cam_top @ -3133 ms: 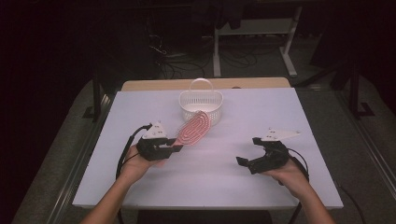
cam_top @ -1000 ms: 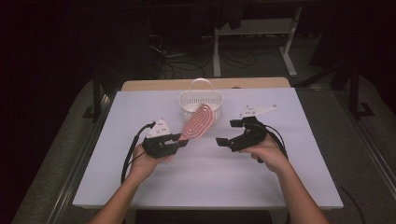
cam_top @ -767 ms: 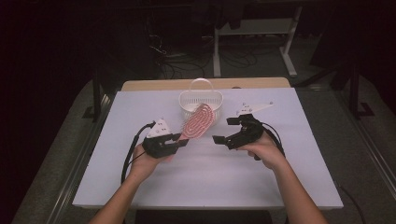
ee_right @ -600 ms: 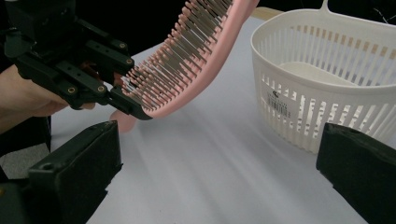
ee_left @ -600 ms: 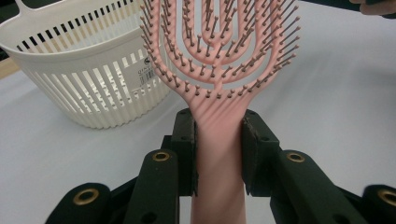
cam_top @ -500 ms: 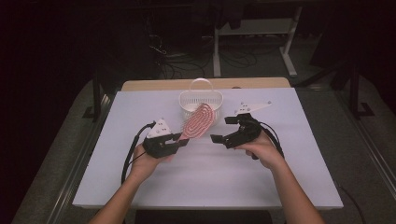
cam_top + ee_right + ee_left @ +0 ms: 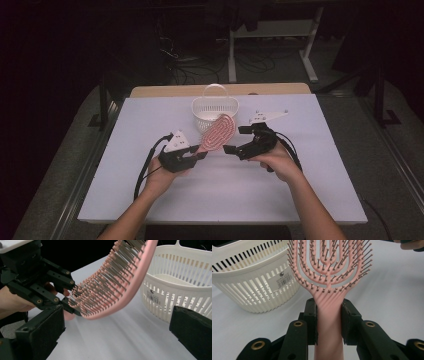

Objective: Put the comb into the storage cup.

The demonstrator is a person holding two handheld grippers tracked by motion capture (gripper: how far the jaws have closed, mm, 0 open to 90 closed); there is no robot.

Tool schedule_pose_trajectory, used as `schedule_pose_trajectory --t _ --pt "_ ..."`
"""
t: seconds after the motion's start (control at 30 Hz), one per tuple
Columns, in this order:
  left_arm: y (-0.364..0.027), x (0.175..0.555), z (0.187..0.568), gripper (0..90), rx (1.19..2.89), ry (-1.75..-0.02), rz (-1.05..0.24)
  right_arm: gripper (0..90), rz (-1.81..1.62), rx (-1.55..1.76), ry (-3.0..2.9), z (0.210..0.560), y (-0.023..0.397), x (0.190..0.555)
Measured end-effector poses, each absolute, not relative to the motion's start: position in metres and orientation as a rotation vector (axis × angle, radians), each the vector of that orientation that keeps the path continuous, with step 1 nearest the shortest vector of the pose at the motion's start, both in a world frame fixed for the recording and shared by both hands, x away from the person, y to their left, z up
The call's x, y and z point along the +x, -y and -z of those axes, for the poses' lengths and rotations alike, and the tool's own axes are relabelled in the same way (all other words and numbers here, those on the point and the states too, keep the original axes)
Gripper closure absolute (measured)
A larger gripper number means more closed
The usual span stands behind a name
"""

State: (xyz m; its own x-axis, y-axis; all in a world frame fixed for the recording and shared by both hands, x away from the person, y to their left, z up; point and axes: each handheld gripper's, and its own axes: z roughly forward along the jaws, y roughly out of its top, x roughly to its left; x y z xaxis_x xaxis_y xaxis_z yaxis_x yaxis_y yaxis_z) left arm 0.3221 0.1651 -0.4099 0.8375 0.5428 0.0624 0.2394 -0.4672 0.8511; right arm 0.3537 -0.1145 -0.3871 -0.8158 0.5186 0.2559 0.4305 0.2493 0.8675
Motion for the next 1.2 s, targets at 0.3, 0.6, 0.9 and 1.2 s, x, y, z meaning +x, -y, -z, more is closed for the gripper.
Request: schedule_pose_trajectory --t 0.3,0.6,0.9,1.2 --pt "-0.159 0.318 0.411 70.8 2.069 -0.547 -0.415 0.0 -1.663 0.934 -2.413 0.387 0.112 0.353" --pt "-0.154 0.316 0.413 70.8 2.069 -0.533 -0.415 0.0 -1.667 0.932 -2.422 0.389 0.106 0.354" --pt "-0.150 0.314 0.414 70.7 2.073 -0.518 -0.411 0.0 -1.670 0.934 -2.427 0.391 0.100 0.354" --pt "-0.148 0.312 0.415 70.7 2.070 -0.514 -0.420 1.9 -1.689 0.965 -2.407 0.391 0.101 0.355"
